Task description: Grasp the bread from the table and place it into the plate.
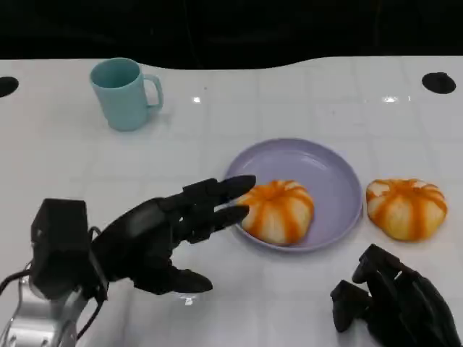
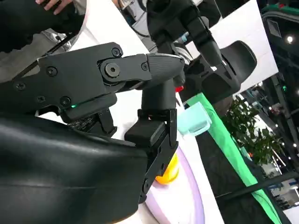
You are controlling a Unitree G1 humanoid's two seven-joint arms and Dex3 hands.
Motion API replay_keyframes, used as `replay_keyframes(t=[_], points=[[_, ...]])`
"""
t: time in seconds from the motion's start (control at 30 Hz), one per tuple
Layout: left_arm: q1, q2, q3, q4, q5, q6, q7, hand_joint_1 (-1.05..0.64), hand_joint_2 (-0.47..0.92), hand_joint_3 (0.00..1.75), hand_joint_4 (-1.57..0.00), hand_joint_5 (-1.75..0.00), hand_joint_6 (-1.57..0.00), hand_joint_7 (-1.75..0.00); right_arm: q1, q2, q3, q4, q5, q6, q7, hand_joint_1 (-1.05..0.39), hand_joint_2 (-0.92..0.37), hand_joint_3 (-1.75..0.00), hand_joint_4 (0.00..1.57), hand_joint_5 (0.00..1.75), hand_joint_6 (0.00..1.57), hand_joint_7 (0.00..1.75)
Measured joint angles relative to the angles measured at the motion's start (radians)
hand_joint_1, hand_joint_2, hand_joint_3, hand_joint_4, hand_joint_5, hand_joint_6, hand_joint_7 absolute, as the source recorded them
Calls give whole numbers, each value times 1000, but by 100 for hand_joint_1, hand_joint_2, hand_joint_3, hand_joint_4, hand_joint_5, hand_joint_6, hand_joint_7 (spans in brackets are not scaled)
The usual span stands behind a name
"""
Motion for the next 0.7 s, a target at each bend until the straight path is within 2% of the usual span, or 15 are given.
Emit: replay_keyframes(t=[0.03, 0.07, 0.1, 0.17, 0.3, 0.4, 0.5, 0.7], points=[[16, -3, 3, -2, -3, 0, 1, -72, 92, 13, -28, -96, -54, -22, 0, 0, 0, -1, 0, 2, 0, -57, -92, -24, 78, 171, 68, 144], [30, -6, 4, -2, -3, -2, 8, -70, 92, 18, -25, -126, -47, -63, 0, 0, 0, -2, 0, 5, -1, -56, -92, -24, 77, 171, 68, 144], [48, -12, 8, -3, -3, -6, 22, -70, 92, 21, -24, -139, -41, -88, 1, 0, 0, -5, 0, 6, -1, -56, -92, -24, 77, 171, 68, 144], [77, -26, 15, -3, -2, -15, 45, -68, 92, 24, -22, -157, -34, -118, 2, 0, 0, -7, 0, 6, -1, -56, -92, -24, 77, 172, 68, 144], [134, -49, 19, -30, -4, -12, 83, -63, 92, 23, -28, -166, -36, -133, 4, 0, 2, -12, 0, 14, -2, -57, -92, -24, 77, 172, 68, 144], [186, -84, 23, -73, -32, 38, 133, -65, 92, 24, -40, -173, -43, -141, 5, 0, 2, -13, 1, 20, -2, -56, -92, -23, 78, 171, 69, 143], [241, -123, 26, -100, -64, 89, 181, -65, 92, 34, -52, -175, -46, -148, 7, 0, 2, -17, 1, 24, -3, -56, -92, -22, 78, 171, 69, 143], [290, -157, 36, -118, -98, 132, 212, -67, 92, 40, -61, -175, -49, -161, 11, 0, 2, -31, 1, 35, -3, -57, -92, -21, 79, 171, 69, 143]])
